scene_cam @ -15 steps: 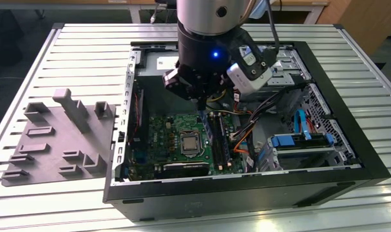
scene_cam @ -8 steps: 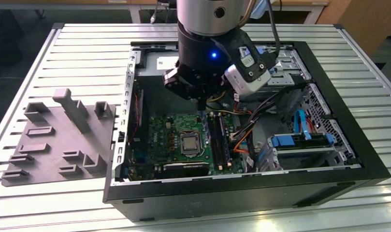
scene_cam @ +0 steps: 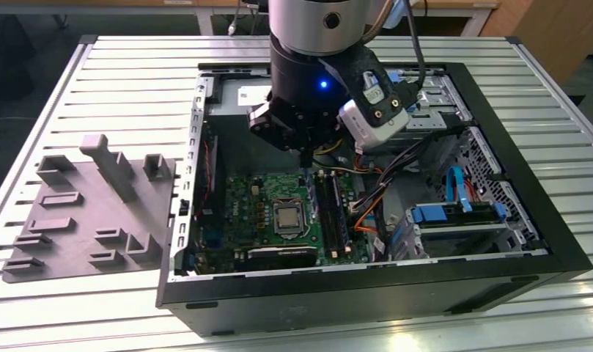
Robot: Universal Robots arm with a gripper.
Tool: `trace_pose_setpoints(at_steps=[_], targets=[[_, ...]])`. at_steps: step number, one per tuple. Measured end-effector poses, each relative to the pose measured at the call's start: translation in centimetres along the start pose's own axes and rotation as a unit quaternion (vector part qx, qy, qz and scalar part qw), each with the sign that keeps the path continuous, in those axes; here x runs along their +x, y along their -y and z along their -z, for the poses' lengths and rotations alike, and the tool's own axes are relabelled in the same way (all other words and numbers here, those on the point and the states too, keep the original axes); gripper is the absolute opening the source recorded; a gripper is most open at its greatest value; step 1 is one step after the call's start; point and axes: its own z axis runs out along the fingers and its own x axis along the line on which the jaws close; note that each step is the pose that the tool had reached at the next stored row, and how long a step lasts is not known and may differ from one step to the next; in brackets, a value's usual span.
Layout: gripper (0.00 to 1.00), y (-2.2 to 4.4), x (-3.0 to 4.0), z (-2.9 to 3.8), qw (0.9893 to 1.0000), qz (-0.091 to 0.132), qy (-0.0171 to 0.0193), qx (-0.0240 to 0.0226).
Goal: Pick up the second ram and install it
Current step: 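Insert the second ram into the second slot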
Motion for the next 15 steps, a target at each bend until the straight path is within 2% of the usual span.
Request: trace_pose_setpoints(at_steps=[8,15], targets=[[0.11,0.01,-0.03,-0.08,1.0,0.0,0.0,-0.0006],[0.11,0.06,-0.49,-0.22,0.9999,-0.011,0.0005,-0.0004]])
